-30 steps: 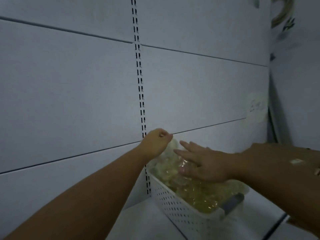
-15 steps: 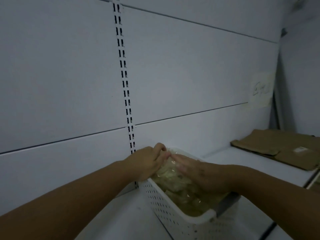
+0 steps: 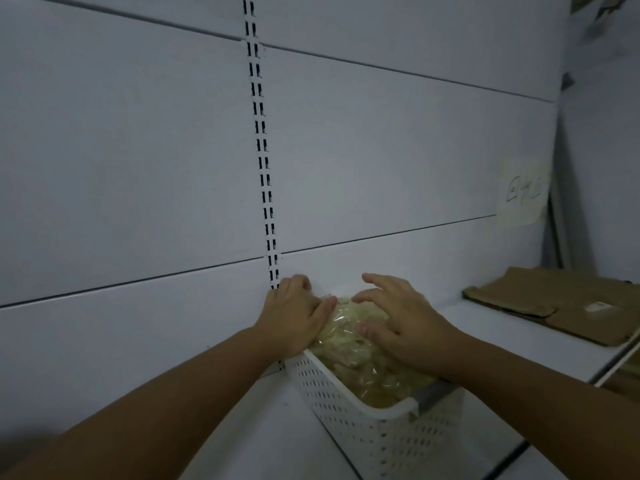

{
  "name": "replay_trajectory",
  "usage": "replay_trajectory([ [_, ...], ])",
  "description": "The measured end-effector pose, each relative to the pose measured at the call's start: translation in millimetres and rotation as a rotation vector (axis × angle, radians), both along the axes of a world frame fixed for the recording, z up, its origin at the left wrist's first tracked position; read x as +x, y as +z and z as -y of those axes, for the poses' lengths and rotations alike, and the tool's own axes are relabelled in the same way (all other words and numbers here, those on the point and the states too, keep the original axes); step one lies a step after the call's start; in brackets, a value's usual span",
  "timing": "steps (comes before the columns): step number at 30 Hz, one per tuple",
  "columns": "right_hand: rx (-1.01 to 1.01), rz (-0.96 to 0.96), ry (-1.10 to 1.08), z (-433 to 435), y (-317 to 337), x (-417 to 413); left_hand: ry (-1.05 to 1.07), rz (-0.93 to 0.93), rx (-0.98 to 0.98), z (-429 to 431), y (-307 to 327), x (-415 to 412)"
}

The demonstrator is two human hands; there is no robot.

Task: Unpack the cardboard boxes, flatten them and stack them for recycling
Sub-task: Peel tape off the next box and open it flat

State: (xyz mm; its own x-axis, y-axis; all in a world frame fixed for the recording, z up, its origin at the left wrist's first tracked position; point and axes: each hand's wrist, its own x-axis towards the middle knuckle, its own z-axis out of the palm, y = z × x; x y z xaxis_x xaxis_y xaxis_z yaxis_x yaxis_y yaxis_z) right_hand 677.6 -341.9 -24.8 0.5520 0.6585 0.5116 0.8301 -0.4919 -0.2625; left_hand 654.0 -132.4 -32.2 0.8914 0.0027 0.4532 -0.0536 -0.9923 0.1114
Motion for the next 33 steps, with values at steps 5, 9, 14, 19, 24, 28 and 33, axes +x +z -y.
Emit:
replay_trajectory([
  [5,0.086,0.057,0.057,1.0,5.9,-9.4,0.055,0.240,0.246,5.1,7.3,-10.8],
  [9,0.133,-0.178,0.029,4.8,28.3,-13.5,0.057,0.408,0.065,11.8,29.4,-21.6],
  [14,0.162,-0.517,0.006,20.2,53.4,-16.0,0.034,0.399,-0.095,-0.1,62.6,-53.1],
  [19,0.407,0.173,-0.150,-3.9,73.6,-46.0,0.078,0.204,-0.002,-39.6,98.2,-125.1],
  [24,0.103,0.034,0.245,-105.9,75.3,-128.3,0.245,0.089,-0.017,-96.9,131.3,-234.5],
  [28,-0.046,-0.065,0.508,-190.7,56.5,-189.3,0.380,0.222,0.029,-139.5,119.0,-336.5],
  [33,-0.108,-0.290,0.599,-262.6,40.3,-224.3,0.479,0.216,-0.058,-156.7,68.3,-427.8],
])
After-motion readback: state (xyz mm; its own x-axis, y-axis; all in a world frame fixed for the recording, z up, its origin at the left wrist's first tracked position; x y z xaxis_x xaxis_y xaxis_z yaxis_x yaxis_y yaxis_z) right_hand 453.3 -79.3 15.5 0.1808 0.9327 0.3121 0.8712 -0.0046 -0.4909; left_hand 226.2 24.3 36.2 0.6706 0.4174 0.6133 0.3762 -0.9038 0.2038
